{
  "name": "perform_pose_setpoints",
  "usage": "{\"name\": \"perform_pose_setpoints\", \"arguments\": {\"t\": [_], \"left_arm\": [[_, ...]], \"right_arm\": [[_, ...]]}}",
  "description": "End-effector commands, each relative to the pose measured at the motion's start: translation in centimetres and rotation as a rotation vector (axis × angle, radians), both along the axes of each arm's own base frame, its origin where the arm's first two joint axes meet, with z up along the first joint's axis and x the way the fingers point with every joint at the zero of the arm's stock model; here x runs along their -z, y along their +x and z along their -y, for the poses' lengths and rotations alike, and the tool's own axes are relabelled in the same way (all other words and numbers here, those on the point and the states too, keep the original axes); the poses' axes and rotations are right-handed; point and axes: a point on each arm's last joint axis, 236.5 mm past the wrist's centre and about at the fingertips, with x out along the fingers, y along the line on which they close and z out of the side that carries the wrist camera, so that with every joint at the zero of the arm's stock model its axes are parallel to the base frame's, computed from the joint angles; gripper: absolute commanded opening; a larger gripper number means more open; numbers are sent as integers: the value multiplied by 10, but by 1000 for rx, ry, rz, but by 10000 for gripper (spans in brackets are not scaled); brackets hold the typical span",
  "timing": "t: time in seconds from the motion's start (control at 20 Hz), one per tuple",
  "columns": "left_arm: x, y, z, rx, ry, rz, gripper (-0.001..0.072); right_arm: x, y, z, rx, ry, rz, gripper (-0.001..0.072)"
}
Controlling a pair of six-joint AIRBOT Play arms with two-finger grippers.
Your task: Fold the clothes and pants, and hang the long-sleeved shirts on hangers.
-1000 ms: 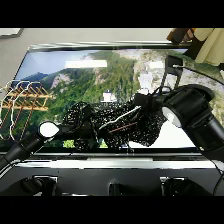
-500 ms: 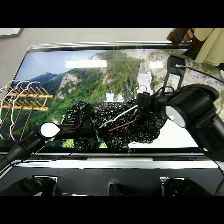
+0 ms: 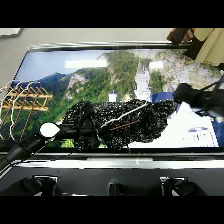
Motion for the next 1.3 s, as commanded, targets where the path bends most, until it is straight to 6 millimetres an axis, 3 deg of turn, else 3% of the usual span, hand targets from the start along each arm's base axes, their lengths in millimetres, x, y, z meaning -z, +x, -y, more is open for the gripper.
{"name": "perform_pose_setpoints", "arguments": {"t": [0.0, 0.15, 0.25, 0.4, 1.05, 1.2, 1.25], "left_arm": [[1, -1, 0, 4, 2, 0, 27], [1, -1, 0, 3, 2, 0, 27], [1, 0, 0, 3, 2, 0, 27], [1, 0, 0, 3, 2, 0, 27], [1, -1, 0, 3, 2, 0, 27], [1, -1, 0, 3, 2, 0, 27], [1, -1, 0, 3, 2, 0, 27]], "right_arm": [[0, 11, -12, -451, -69, 48, 553], [8, 10, -37, -1079, -440, 151, 555], [19, 10, -40, -1264, -543, 159, 555], [45, 10, -41, -1372, -520, 90, 555], [114, 42, -70, -1545, -309, 55, 547], [124, 46, -81, -1552, -225, 63, 510], [127, 47, -84, -1563, -211, 69, 452]]}}
